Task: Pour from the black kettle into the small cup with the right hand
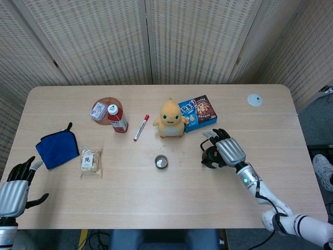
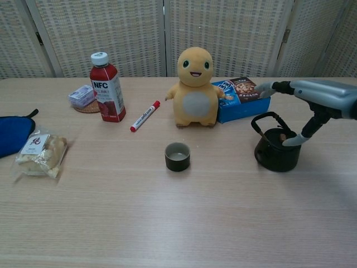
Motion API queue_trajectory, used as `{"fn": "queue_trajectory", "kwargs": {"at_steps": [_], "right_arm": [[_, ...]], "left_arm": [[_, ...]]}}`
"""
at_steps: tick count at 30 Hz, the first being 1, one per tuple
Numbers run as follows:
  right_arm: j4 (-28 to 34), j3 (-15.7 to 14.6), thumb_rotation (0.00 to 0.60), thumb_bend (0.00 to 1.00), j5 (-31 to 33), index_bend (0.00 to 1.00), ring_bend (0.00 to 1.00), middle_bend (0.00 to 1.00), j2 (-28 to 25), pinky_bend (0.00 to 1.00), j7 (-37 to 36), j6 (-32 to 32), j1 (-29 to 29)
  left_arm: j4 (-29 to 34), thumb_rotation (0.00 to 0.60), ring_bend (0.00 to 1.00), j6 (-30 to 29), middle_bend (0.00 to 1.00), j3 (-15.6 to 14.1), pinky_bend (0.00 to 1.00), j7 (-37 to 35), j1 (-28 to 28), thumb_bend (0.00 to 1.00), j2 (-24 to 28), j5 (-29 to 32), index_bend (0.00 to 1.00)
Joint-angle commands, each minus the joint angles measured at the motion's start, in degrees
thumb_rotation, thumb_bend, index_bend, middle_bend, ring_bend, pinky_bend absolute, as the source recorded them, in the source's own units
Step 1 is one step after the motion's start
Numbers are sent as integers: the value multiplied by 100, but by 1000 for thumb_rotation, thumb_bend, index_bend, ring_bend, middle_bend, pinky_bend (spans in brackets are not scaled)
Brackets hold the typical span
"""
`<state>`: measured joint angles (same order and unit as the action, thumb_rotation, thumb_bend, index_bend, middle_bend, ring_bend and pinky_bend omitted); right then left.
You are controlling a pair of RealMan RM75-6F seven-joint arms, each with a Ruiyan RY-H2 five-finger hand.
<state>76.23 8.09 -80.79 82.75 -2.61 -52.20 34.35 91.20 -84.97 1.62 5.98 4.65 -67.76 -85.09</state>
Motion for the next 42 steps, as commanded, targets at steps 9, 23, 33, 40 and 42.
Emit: {"fn": "queue_trajectory", "kwargs": {"at_steps": [9, 23, 33, 40, 42], "right_arm": [[-113, 206, 600, 105, 275, 0, 0, 248, -180, 55, -435, 850, 610], [-438, 136, 600, 318, 522, 0, 0, 304, 69, 54, -598, 1339, 968], [-600, 33, 600, 355, 634, 0, 0, 318, 123, 54, -709, 1473, 993], [-674, -7, 600, 357, 685, 0, 0, 337, 165, 54, -727, 1499, 1004], [-649, 0, 600, 357, 695, 0, 1, 344, 150, 54, -768, 1471, 991]], "left_arm": [[168, 600, 91, 15, 19, -6, 67, 167, -2, 165, 70, 17, 122], [184, 600, 91, -43, 19, -23, 67, 170, -69, 165, 125, 39, 122], [182, 600, 91, -20, 19, -19, 67, 210, -47, 165, 107, 10, 122], [196, 600, 91, -26, 19, -22, 67, 243, -57, 165, 112, 14, 122], [203, 600, 91, -32, 19, -19, 67, 254, -61, 165, 119, 18, 122]]}}
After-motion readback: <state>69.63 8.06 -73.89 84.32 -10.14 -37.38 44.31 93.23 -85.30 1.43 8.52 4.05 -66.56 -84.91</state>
